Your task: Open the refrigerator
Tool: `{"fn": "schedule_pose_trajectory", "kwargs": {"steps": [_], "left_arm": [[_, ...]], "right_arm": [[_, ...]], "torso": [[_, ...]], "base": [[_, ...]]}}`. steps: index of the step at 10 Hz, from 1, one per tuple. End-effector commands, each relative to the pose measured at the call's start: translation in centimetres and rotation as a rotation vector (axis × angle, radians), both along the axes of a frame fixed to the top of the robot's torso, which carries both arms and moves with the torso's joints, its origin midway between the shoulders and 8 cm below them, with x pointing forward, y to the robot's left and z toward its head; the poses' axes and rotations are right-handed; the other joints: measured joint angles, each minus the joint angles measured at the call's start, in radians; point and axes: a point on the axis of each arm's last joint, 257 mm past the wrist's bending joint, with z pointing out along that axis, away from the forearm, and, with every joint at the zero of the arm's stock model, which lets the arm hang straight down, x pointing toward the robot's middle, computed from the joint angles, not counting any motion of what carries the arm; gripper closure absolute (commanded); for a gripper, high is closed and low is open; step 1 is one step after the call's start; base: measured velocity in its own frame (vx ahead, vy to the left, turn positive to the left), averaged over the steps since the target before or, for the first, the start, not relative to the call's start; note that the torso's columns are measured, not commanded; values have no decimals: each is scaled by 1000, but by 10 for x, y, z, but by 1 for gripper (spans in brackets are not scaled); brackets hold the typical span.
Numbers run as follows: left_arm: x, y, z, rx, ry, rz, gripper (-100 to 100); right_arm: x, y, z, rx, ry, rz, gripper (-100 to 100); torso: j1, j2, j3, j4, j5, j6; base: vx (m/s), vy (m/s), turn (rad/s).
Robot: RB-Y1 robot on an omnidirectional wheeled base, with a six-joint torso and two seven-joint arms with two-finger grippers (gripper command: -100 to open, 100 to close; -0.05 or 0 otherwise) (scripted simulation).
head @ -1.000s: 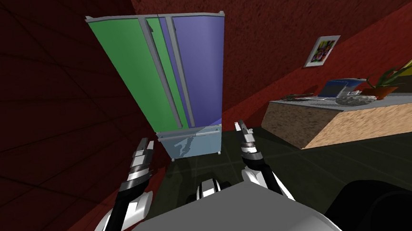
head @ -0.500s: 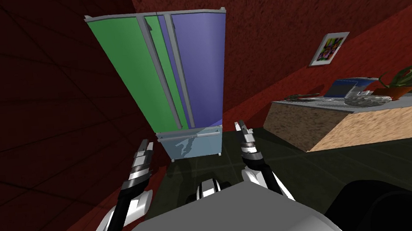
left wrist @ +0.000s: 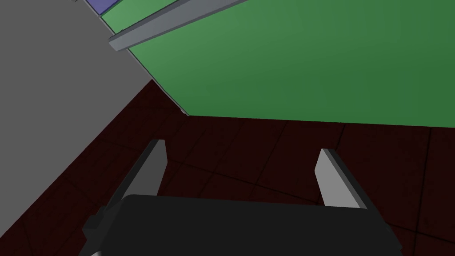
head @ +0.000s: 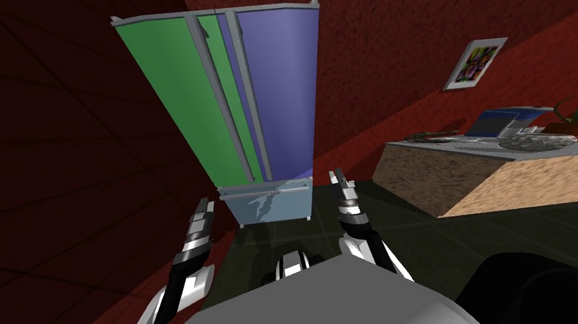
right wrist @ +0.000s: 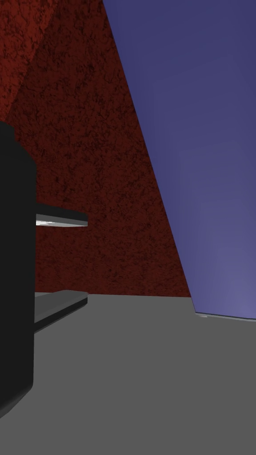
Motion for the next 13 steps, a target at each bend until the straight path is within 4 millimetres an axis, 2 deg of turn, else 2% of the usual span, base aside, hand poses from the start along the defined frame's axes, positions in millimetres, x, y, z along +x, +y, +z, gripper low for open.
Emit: {"fn": "schedule_pose_trajectory", "kwargs": {"steps": [1, 2, 3, 11, 12, 13], "left_arm": [[6, 12, -12, 7, 9, 20, -100], [9, 17, -10, 18, -7, 32, -100], [10, 20, -20, 13, 13, 37, -100], [25, 48, -52, 33, 32, 101, -100], [28, 50, -52, 41, 18, 111, -100], [29, 53, -61, 36, 38, 116, -100]], "right_arm": [[0, 0, 0, 0, 0, 0, 0], [0, 0, 0, 0, 0, 0, 0], [0, 0, 0, 0, 0, 0, 0], [0, 0, 0, 0, 0, 0, 0], [0, 0, 0, 0, 0, 0, 0], [0, 0, 0, 0, 0, 0, 0]], "torso": [[0, 0, 0, 0, 0, 0], [0, -1, 0, 0, 0, 0], [0, -1, -1, 0, 0, 0], [0, -1, 0, 0, 0, 0], [0, 0, 0, 0, 0, 0], [0, -1, -1, 0, 0, 0]], "base": [[45, -42, 26], [53, -46, 43], [53, -37, 28], [60, -61, 37], [67, -66, 42], [60, -61, 29]]}}
